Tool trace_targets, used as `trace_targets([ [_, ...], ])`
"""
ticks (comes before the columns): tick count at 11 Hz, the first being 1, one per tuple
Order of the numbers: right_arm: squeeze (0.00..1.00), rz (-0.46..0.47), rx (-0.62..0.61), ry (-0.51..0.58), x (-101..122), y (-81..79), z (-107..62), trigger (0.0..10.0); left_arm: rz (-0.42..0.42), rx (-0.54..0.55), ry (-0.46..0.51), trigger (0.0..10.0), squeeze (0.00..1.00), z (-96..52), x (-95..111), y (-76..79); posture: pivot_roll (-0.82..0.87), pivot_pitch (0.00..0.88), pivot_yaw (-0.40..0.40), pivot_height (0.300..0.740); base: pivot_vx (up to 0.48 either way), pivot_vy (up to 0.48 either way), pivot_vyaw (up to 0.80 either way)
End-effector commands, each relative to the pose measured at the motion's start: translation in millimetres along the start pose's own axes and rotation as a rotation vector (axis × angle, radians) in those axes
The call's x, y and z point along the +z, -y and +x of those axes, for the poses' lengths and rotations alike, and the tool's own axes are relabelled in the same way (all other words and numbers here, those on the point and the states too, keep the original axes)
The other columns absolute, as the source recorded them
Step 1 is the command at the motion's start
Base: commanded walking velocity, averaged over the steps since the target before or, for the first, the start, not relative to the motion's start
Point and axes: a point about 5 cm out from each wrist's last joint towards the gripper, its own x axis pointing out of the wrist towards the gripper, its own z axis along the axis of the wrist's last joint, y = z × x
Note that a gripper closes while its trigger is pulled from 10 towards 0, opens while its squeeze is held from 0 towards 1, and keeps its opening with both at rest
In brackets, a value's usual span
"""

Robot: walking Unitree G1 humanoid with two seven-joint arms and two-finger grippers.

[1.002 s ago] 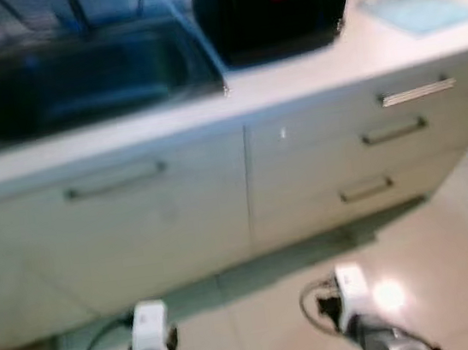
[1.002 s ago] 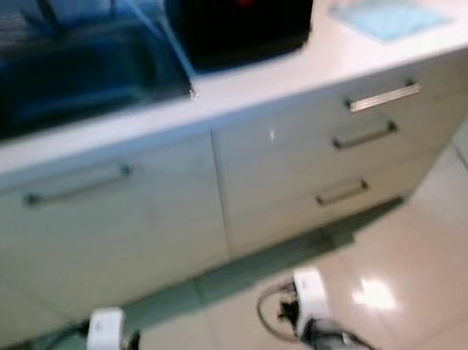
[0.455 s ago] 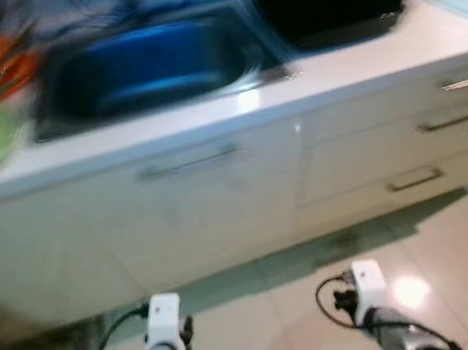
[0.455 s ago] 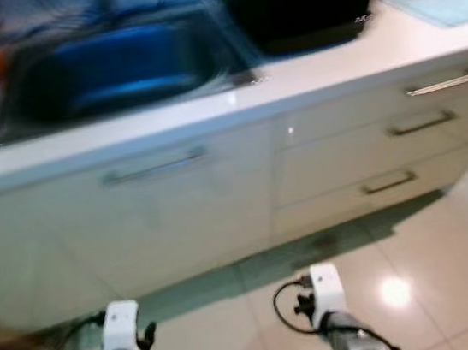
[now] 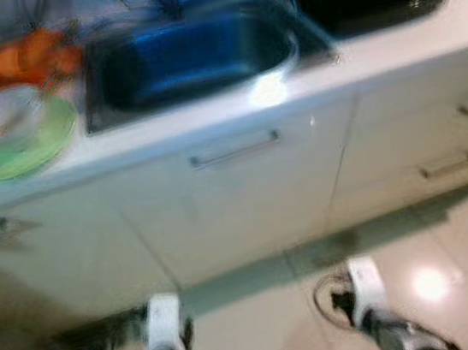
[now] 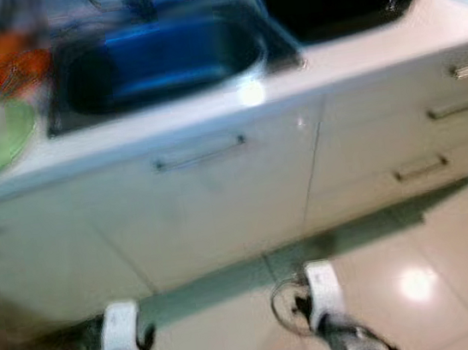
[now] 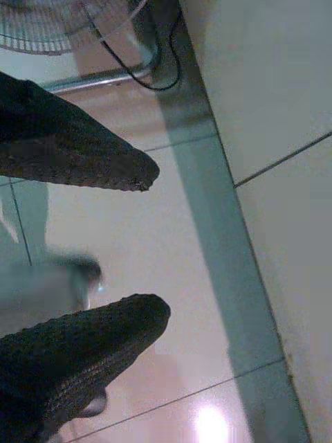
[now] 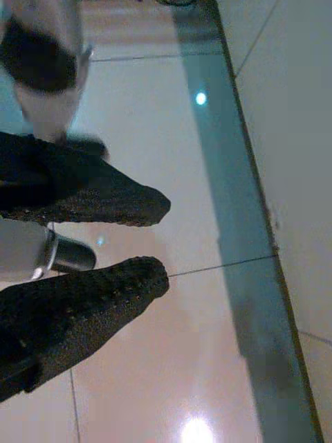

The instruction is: Kitchen organization

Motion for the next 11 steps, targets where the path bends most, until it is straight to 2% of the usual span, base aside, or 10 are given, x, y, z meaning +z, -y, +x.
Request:
trace_targets([
  [1, 0.0, -0.014, 0.019, 0.027, 7.4, -7.7, 3.0, 10.0, 0.027, 0.023, 0.021, 10.0, 0.0, -0.2, 3.4, -10.3, 0.01, 0.058, 0.038, 0.74, 0.0, 0.0, 0.0],
  [3, 0.0, -0.056, -0.017, 0.076, 21.6, -1.4, 3.9, 10.0, 0.061, 0.027, 0.088, 10.0, 0.0, 1.4, 16.3, -10.6, 0.02, 0.059, 0.038, 0.74, 0.0, 0.0, 0.0],
  [4, 0.0, -0.096, -0.042, 0.118, 34.4, 4.0, 4.2, 10.0, 0.138, 0.057, 0.13, 10.0, 0.0, 1.5, 23.0, -13.4, 0.02, 0.059, 0.038, 0.74, 0.0, 0.0, 0.0],
  [5, 0.0, -0.128, -0.058, 0.16, 45.8, 7.0, 4.3, 10.0, 0.175, 0.097, 0.143, 10.0, 0.0, 0.9, 24.7, -19.0, 0.02, 0.056, 0.038, 0.74, 0.0, 0.0, 0.0],
  [6, 0.0, -0.146, -0.067, 0.202, 58.7, 10.6, 4.1, 10.0, 0.242, 0.182, 0.159, 10.0, 0.0, -0.6, 27.0, -30.7, 0.02, 0.052, 0.034, 0.74, 0.0, 0.0, 0.0],
  [7, 0.0, -0.186, -0.061, 0.232, 67.9, 11.2, 3.9, 10.0, 0.19, 0.204, 0.174, 10.0, 0.0, -1.2, 30.6, -38.1, 0.02, 0.05, 0.033, 0.74, 0.0, 0.0, 0.0],
  [8, 0.0, -0.224, -0.02, 0.295, 82.2, 5.1, 4.1, 10.0, 0.194, 0.196, 0.257, 10.0, 0.0, -0.5, 47.4, -38.5, 0.03, 0.047, 0.032, 0.74, 0.0, 0.0, 0.0],
  [9, 0.0, -0.238, 0.008, 0.369, 96.8, -2.2, 3.8, 10.0, 0.201, 0.178, 0.36, 10.0, 0.0, -0.1, 67.7, -30.9, 0.03, 0.039, 0.032, 0.74, 0.0, 0.0, 0.0],
  [10, 0.0, -0.227, 0.018, 0.418, 106.3, -6.1, 3.1, 10.0, 0.203, 0.165, 0.429, 10.0, 0.0, -0.7, 80.4, -24.1, 0.03, 0.03, 0.033, 0.74, 0.0, 0.0, 0.0],
  [11, 0.0, -0.21, 0.036, 0.506, 121.5, -12.3, 0.6, 10.0, 0.187, 0.147, 0.549, 10.0, 0.0, -4.6, 100.1, -14.5, 0.02, 0.026, 0.034, 0.74, 0.0, 0.0, 0.0],
])
